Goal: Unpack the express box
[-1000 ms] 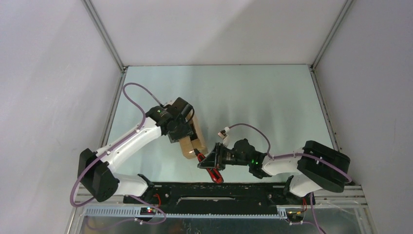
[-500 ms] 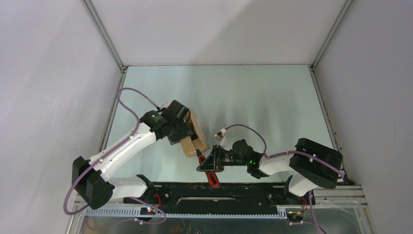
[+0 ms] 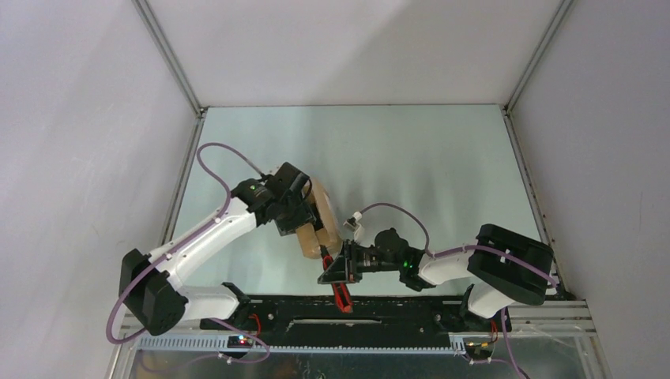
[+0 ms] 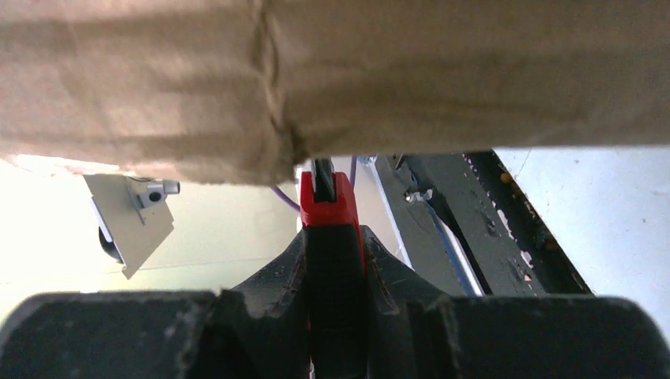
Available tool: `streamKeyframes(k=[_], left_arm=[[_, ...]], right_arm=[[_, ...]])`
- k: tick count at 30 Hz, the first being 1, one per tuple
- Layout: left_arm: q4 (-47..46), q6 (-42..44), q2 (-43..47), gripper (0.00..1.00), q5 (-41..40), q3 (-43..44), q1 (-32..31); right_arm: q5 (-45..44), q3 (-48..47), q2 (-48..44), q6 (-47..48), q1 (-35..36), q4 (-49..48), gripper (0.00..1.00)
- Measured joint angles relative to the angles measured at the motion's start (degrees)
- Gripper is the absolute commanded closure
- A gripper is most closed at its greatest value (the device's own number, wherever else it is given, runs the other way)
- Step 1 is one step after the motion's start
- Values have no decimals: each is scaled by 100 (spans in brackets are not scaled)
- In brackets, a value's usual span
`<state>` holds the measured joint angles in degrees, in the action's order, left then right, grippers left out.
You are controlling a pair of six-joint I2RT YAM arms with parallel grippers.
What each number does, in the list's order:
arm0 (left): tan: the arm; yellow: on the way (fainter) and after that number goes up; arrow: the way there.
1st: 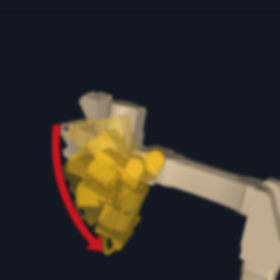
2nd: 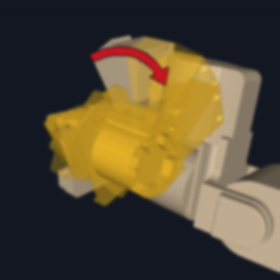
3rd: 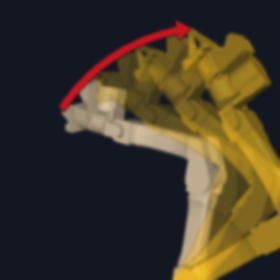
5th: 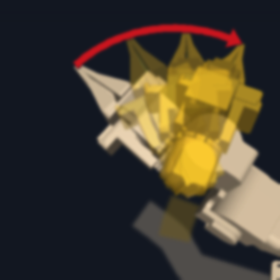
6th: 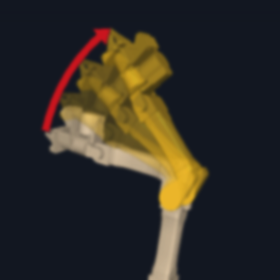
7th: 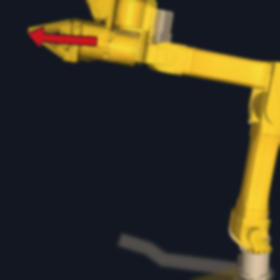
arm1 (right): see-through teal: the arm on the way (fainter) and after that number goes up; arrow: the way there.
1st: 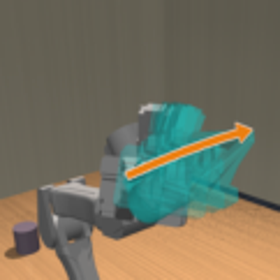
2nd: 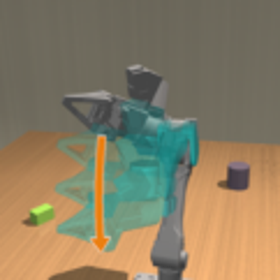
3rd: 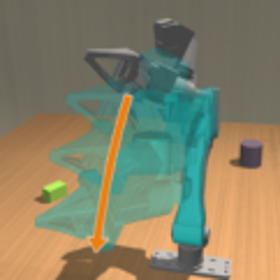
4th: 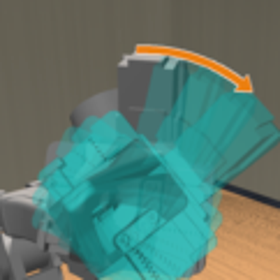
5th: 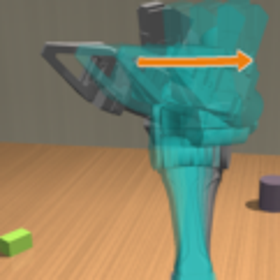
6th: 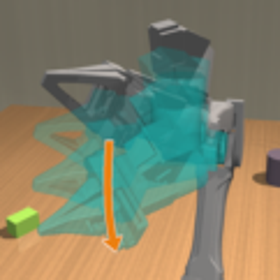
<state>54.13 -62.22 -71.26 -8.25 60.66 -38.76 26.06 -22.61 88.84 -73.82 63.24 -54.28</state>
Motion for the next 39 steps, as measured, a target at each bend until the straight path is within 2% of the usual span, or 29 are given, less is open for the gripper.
streamKeyframes(k=[15, 39], left_arm=[[140, 828, -173, 100, 162, 197, -7], [173, 166, -136, 100, -33, 192, -352]], right_arm=[[509, 2, 46, -142, 55, -140, 100], [719, -55, 651, -315, 2, -800, 100]])
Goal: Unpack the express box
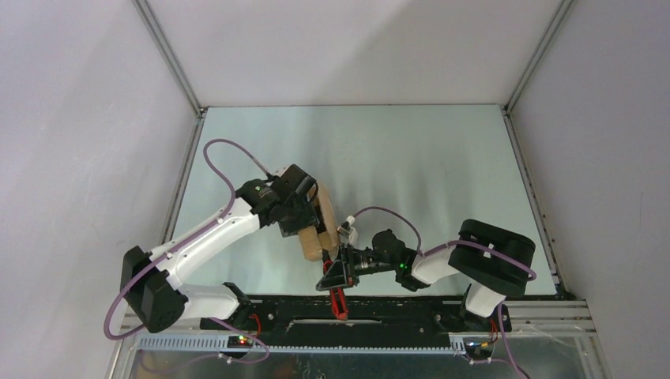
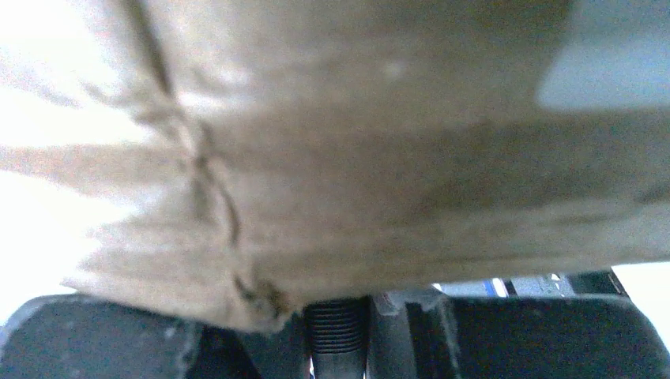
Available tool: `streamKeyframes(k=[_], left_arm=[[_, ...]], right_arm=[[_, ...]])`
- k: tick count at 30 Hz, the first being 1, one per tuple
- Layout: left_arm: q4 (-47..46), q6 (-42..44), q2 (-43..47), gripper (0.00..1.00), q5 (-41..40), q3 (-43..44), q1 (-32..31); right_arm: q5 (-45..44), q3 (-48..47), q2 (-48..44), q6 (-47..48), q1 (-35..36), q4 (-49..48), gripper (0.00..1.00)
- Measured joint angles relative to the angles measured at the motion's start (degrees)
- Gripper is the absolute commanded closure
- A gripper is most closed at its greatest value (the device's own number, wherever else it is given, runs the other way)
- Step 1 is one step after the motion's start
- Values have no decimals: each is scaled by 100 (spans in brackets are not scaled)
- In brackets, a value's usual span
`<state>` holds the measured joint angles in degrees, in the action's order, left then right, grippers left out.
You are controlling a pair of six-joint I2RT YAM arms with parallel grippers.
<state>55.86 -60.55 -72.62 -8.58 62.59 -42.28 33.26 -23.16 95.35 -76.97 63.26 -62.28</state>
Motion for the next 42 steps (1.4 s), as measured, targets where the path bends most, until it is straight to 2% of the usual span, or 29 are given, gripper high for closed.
streamKeyframes(k=[17, 34, 42], left_arm=[[42, -337, 87, 100, 297, -293, 380], [101, -894, 120, 100, -15, -293, 81], [-94, -1067, 293, 100, 428, -667, 656]], right_arm=[[-210, -157, 140, -20, 195, -11, 100], [-273, -157, 269, -83, 153, -118, 100], [-254, -164, 267, -44, 168, -122, 100]])
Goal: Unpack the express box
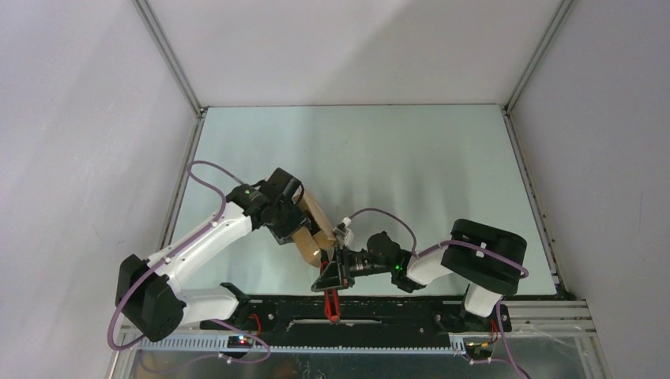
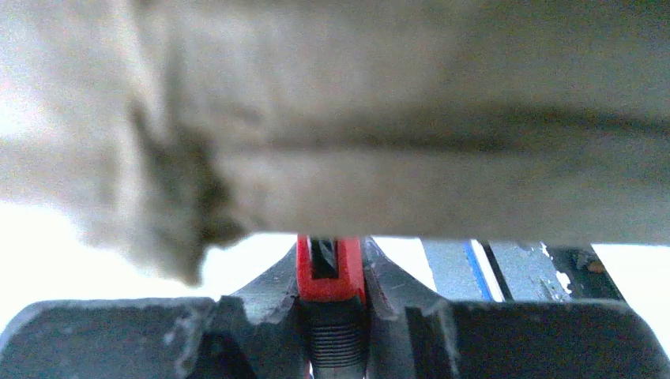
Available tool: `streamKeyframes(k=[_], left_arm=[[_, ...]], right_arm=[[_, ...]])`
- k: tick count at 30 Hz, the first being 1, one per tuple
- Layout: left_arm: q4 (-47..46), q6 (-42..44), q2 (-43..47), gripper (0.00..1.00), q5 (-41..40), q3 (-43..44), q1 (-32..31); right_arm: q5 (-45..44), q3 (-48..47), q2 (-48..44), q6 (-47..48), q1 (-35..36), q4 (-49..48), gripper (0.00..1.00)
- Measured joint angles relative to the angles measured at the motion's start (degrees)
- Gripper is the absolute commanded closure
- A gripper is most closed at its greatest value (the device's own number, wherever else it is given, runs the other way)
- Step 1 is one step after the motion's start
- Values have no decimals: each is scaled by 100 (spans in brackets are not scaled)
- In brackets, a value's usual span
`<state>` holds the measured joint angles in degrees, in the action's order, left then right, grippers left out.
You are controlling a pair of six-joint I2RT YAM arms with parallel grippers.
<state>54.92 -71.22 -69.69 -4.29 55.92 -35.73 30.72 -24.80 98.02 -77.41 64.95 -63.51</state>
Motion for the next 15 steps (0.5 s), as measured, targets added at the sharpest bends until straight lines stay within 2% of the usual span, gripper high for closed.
streamKeyframes(k=[12, 13, 14, 15], left_arm=[[-151, -81, 26, 100, 151, -76, 157], [-157, -85, 39, 98, 149, -76, 157], [-181, -90, 48, 91, 144, -74, 162], [-210, -85, 55, 79, 146, -72, 170]], right_arm=[[90, 306, -337, 4, 0, -17, 100], [111, 328, -411, 9, -9, 7, 100], [140, 341, -485, 22, -11, 39, 100], [166, 343, -555, 42, -9, 74, 100]])
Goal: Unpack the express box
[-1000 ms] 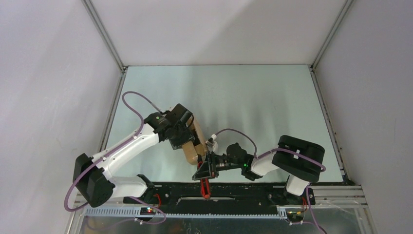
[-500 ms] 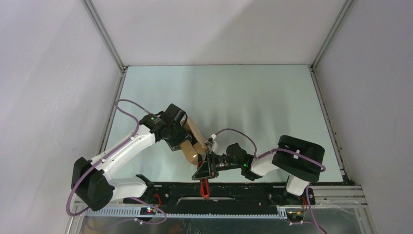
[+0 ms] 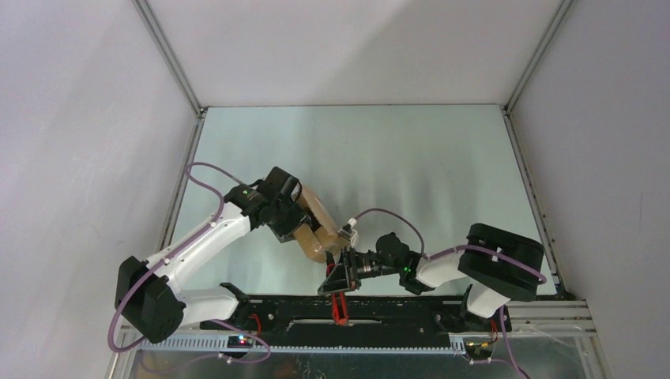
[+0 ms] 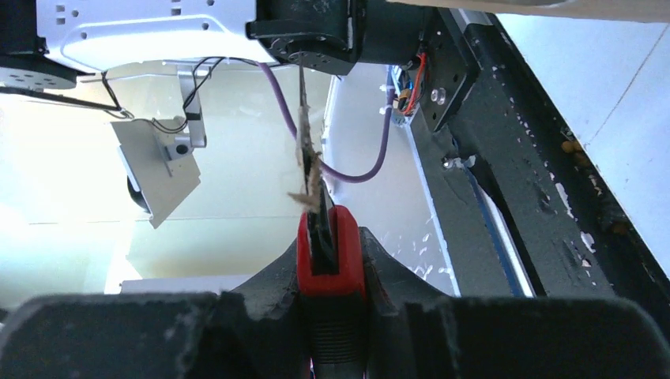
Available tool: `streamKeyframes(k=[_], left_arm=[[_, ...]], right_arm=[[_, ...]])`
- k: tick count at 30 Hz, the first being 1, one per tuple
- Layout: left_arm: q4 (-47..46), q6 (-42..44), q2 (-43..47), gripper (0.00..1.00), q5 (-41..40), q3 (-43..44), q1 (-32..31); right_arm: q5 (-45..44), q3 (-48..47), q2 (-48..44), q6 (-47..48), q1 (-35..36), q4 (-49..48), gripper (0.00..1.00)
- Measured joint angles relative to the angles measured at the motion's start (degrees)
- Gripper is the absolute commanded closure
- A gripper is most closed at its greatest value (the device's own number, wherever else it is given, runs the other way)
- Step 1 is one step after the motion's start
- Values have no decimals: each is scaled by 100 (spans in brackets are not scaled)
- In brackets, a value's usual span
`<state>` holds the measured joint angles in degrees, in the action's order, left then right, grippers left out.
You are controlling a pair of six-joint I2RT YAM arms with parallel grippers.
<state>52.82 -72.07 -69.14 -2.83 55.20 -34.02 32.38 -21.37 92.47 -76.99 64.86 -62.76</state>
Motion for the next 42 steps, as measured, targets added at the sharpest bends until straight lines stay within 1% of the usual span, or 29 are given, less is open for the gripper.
streamKeyframes(k=[2, 3, 6, 8, 9, 13, 16, 17, 18, 24, 26, 29, 31, 33, 42], left_arm=[[-26, 4, 0, 45, 13, 0, 9], [-48, 7, 0, 32, 15, 0, 9], [-125, 48, 4, 10, 50, 7, 7], [-138, 120, 39, 2, 70, 59, 7], [-133, 149, 72, 0, 74, 98, 4], [-81, 363, 334, 0, 76, 407, 2], [-22, 605, 643, 2, 72, 579, 2], [-2, 702, 778, 5, 76, 579, 2], [44, 807, 903, 6, 111, 579, 2], [-105, 1832, 1792, 6, 798, 575, -151], [-330, 2262, 1937, 6, 1204, 557, -295], [-680, 2632, 1943, 8, 1626, 505, -686], [-1064, 2835, 1895, 13, 1985, 361, -938], [-1314, 2997, 1827, 16, 2293, 232, -1110], [-2564, 3108, 1899, 28, 3401, -535, -1172]], right_arm=[[35, 2, -101, 44, -9, 74, 100], [48, 2, -149, 61, -13, 118, 100], [129, 2, -267, 136, -37, 256, 100], [179, 2, -380, 210, -72, 435, 100], [195, 9, -448, 251, -92, 529, 100], [284, 15, -861, 494, -190, 1005, 100], [400, 15, -1156, 748, -256, 1364, 100], [435, 7, -1290, 883, -278, 1582, 100], [468, 0, -1412, 1014, -289, 1781, 100], [774, -186, -2011, 1672, -297, 2857, 100], [872, -321, -2212, 1886, -291, 3261, 100], [999, -514, -2505, 2096, -273, 3670, 100], [1097, -643, -2662, 2181, -269, 3869, 100], [1163, -726, -2734, 2216, -269, 3965, 100], [1445, -833, -2789, 2142, -262, 4100, 100]])
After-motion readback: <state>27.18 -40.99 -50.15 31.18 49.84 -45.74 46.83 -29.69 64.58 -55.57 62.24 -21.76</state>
